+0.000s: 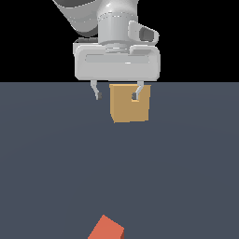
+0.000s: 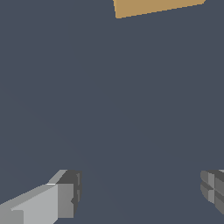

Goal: Insert the peg into the horizontal hole in a box.

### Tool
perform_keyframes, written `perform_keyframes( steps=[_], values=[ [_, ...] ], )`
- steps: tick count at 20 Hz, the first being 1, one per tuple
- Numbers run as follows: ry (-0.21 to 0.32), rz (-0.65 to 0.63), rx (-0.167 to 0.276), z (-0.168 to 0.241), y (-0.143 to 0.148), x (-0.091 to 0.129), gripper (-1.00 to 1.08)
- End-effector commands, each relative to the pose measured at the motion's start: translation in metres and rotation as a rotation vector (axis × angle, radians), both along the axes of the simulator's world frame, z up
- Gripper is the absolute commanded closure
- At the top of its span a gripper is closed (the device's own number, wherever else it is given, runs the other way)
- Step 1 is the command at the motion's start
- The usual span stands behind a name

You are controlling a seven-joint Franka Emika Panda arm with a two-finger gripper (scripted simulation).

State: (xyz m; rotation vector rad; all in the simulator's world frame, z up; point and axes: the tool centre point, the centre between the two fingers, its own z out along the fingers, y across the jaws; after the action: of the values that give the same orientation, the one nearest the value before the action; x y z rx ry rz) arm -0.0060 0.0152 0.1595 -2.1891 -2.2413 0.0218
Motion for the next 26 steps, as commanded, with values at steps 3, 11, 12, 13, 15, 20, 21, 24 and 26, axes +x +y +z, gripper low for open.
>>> perform_keyframes(
  steps=[3, 11, 12, 13, 15, 20, 21, 24, 26],
  values=[
    [0.000, -0.004, 0.000, -0.001, -0.003, 0.000, -0.92],
    [-0.004, -0.105, -0.002, -0.018, -0.068, 0.000, -0.92],
    [-0.004, -0.126, -0.003, -0.022, -0.082, -0.001, -0.92],
    [-0.005, -0.149, -0.003, -0.026, -0.097, -0.002, -0.92],
    [-0.007, -0.201, -0.004, -0.035, -0.131, -0.006, -0.92],
    [-0.012, -0.347, -0.005, -0.061, -0.223, -0.026, -0.92],
    [-0.012, -0.372, -0.005, -0.065, -0.239, -0.031, -0.92],
    [-0.014, -0.436, -0.004, -0.076, -0.278, -0.045, -0.92],
    [-0.015, -0.469, -0.004, -0.082, -0.297, -0.053, -0.92]
  ],
)
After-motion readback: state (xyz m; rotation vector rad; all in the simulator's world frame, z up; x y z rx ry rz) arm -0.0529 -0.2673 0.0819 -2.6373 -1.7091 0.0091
